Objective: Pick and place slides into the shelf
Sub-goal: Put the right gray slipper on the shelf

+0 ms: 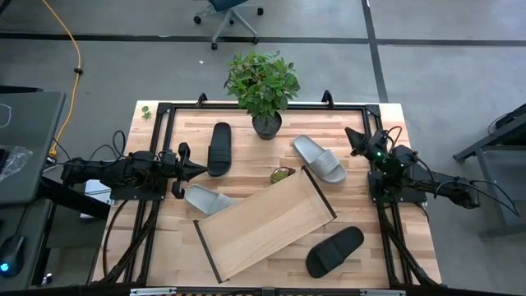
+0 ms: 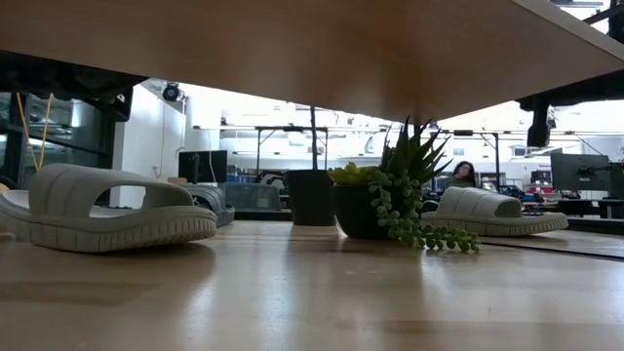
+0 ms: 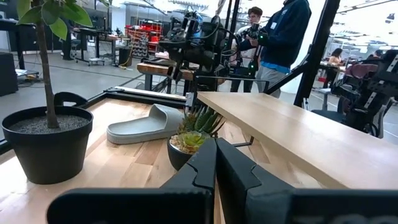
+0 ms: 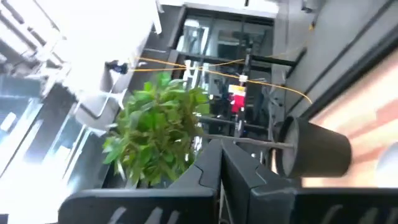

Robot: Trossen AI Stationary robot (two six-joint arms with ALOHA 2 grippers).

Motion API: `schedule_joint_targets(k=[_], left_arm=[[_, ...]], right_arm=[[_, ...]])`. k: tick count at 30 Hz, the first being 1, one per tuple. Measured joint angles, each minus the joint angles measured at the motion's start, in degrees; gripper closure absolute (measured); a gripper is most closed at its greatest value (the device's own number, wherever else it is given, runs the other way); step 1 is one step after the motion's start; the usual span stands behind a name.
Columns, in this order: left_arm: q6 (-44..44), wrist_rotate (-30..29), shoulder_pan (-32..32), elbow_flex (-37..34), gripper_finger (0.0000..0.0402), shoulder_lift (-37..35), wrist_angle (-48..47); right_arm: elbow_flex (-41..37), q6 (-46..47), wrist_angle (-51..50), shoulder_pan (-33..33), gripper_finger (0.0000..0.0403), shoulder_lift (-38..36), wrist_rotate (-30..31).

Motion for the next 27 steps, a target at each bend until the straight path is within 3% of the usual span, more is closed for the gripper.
schedule_joint_targets(k=[6,10,17,27], left_arm=[[0.0,-0.24,0.0,0.01,0.0401,0.0,0.0],[0.0,-0.28,0.0,0.01,0.0401,0.0,0.01],[-0.2,-0.73,0.0,0.01,0.0401,0.02,0.29],[-0.04,-6.89,0.0,0.0,0.0401,0.01,9.9]], right_arm=[[0.04,5.97,-4.07,0.02,0.0403,0.02,0.37],[5.26,-6.39,-7.15,0.04,0.0403,0.5,-0.79],[21.22,-18.48,-30.25,0.02,0.0403,8.76,-2.07],[38.32,-43.47,-32.0,0.02,0.0403,15.13,-0.21]])
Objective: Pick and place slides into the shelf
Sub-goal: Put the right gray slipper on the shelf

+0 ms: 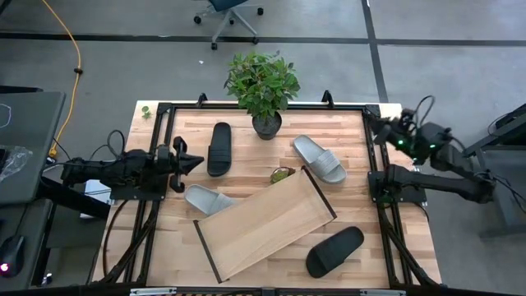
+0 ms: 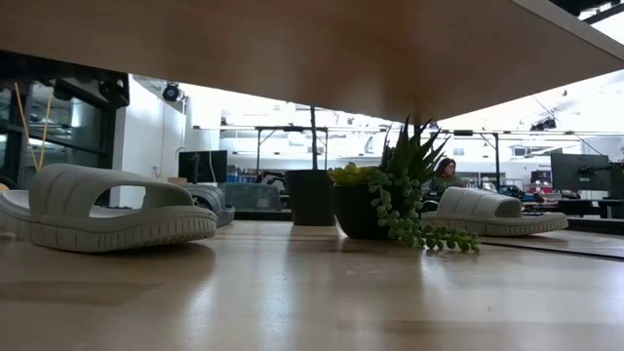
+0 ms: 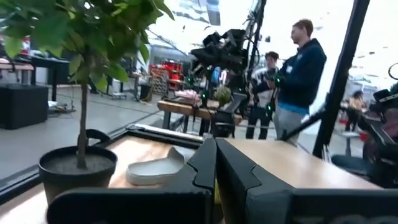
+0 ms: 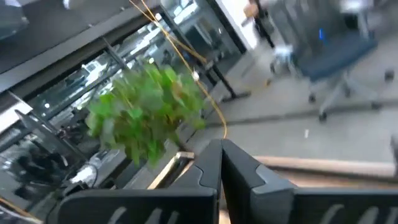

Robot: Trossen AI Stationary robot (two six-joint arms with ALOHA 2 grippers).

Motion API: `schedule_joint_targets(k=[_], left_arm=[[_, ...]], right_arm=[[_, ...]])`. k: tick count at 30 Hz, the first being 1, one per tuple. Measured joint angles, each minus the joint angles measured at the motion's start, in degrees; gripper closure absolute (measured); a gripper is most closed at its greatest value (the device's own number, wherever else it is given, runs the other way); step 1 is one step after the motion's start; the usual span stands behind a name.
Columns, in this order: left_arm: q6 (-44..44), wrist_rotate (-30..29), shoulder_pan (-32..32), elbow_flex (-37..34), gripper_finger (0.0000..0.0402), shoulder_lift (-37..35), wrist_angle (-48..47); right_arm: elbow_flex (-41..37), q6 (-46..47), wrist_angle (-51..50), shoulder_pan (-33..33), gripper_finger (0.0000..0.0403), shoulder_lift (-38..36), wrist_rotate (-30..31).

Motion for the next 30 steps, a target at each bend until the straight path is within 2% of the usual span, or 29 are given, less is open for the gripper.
schedule_joint_targets(k=[6,10,14,18,24,30], left_arm=[[-1.3,-3.59,0.0,1.16,0.0401,0.01,11.07],[1.7,-3.58,0.0,8.03,0.0401,0.07,9.93],[7.22,-3.49,0.0,18.01,0.0401,2.15,5.74],[14.76,-3.75,0.0,30.87,0.0401,8.01,-3.42],[21.53,-4.03,0.0,52.93,0.0401,24.65,-21.46],[33.43,-10.48,0.0,76.2,0.0401,41.3,-40.86]], right_arm=[[7.72,-8.03,-0.31,-0.02,0.0403,0.71,1.02],[11.24,-6.5,-0.2,-0.02,0.0403,0.93,-3.32],[12.71,-6.05,-0.24,-0.01,0.0403,2.63,-6.48],[12.96,-8.45,-0.31,-0.02,0.0403,4.72,-6.48],[12.96,-11.11,-0.29,0.0,0.0403,7.44,-6.59],[15.47,-13.76,-0.49,-0.01,0.0403,9.86,-6.81]])
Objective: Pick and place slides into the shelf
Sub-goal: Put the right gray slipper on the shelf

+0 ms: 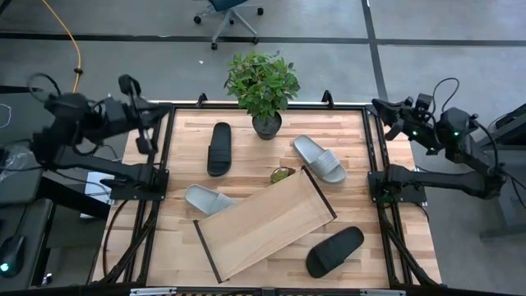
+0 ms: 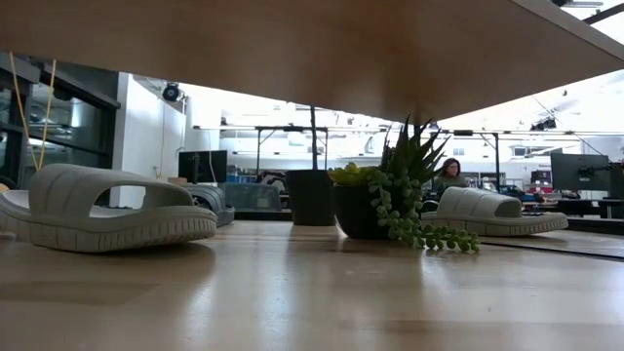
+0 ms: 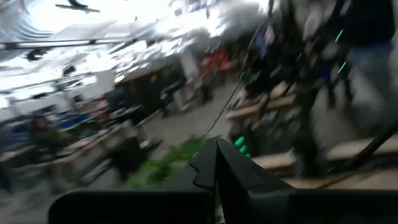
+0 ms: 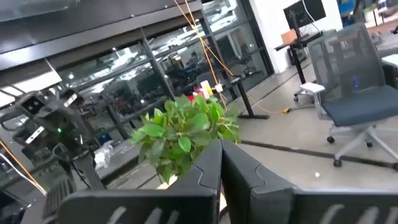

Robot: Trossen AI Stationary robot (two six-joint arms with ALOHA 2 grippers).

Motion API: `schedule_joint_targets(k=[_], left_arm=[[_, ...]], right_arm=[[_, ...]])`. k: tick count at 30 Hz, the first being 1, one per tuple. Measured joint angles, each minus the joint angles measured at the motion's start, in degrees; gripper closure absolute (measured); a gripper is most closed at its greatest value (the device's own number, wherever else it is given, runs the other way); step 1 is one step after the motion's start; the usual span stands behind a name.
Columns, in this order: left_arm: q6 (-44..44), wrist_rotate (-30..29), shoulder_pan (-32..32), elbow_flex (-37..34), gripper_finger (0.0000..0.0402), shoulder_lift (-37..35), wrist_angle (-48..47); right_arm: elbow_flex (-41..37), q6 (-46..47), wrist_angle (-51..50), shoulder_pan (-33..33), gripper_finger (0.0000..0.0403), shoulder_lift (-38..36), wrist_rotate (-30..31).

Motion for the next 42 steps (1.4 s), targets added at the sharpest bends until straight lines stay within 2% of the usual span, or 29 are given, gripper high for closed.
schedule_joint_targets(k=[5,11,16,20,29,31,36,40,42], left_arm=[[3.66,-3.48,0.06,15.16,0.0401,9.04,-12.07],[4.62,-6.4,0.07,24.12,0.0401,13.5,-17.42],[4.33,-6.45,0.07,24.8,0.0401,13.77,-17.54],[1.87,-6.43,0.07,23.77,0.0401,14.86,-17.1],[-0.47,-6.16,0.76,23.71,0.0401,20.69,-16.66],[-0.41,-5.38,3.86,23.71,0.0401,21.77,-16.81],[-2.65,8.44,17.69,23.68,0.0401,23.02,-19.0],[-3.99,15.91,29.13,23.68,0.0401,24.0,-22.76],[-4.1,20.03,33.47,23.73,0.0401,24.93,-24.27]], right_arm=[[7.52,-3.92,-3.74,-0.01,0.0403,3.85,-1.41],[20.14,-8.9,-17.07,0.0,0.0403,11.3,-1.62],[29.44,-13.73,-25.0,-0.01,0.0403,17.45,1.51],[34.63,-15.63,-27.17,-0.03,0.0403,21.21,1.84],[42.35,-11.83,-34.86,-0.03,0.0403,26.7,3.19],[44.07,-11.03,-38.23,-0.03,0.0403,27.8,3.29],[47.97,-10.54,-47.0,-0.05,0.0403,30.37,4.57],[49.18,-11.07,-51.25,-0.96,0.0403,31.73,8.72],[49.09,-12.45,-51.66,-2.84,0.0403,32.17,8.21]])
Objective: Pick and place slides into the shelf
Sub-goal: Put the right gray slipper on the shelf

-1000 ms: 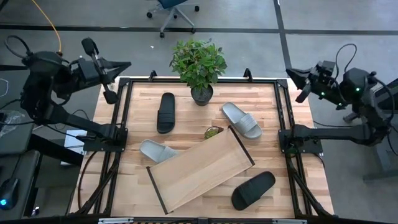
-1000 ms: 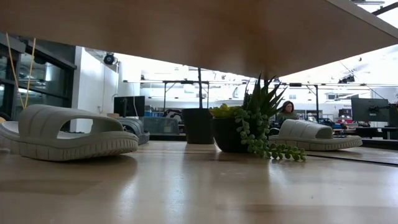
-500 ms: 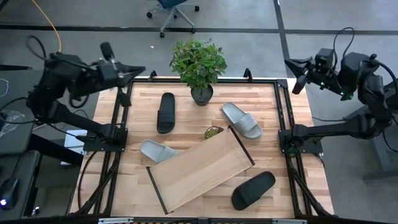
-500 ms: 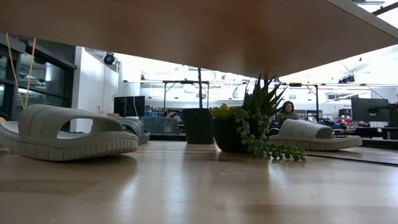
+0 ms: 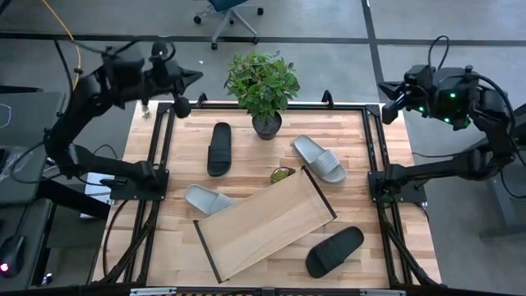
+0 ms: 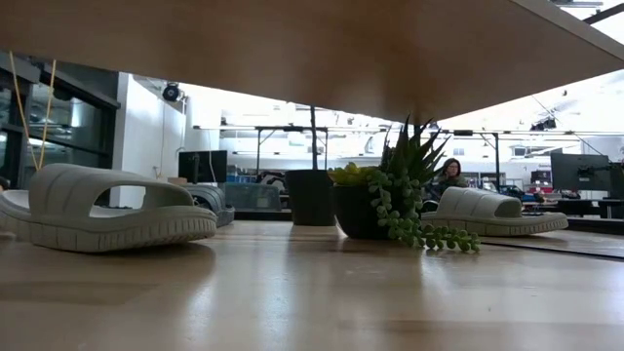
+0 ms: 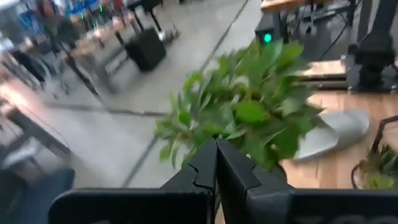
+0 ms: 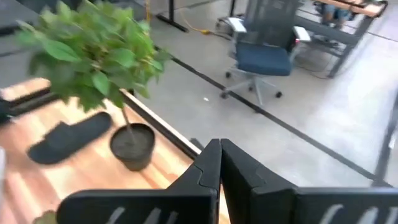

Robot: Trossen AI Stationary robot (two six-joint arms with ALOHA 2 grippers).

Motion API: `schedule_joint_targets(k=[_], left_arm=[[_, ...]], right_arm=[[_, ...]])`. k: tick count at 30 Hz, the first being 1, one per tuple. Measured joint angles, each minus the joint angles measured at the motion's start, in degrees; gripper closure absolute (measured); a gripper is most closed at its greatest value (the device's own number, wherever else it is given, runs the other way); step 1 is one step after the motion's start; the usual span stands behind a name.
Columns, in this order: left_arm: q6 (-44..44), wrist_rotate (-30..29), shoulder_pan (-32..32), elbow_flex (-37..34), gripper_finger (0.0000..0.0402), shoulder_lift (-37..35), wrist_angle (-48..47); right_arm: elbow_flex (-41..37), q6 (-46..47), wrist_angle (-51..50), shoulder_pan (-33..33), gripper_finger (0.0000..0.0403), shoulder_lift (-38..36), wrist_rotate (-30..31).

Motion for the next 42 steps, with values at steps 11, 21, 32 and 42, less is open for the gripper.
schedule_joint_targets(k=[11,21,32,42], left_arm=[[5.96,9.1,12.22,-0.04,0.0401,5.11,-8.71],[11.83,18.75,18.13,-0.05,0.0401,7.83,-11.29],[15.76,20.63,19.95,-0.07,0.0401,8.34,-11.63],[12.36,20.67,19.82,-0.07,0.0401,8.36,-12.38]], right_arm=[[-0.65,-7.02,-0.12,-16.79,0.0403,6.9,-14.82],[-0.74,-8.26,-0.92,-29.51,0.0403,16.4,-35.89],[-0.74,-11.13,-15.1,-33.73,0.0403,25.19,-42.83],[-0.79,-17.31,-16.06,-38.1,0.0403,27.91,-50.31]])
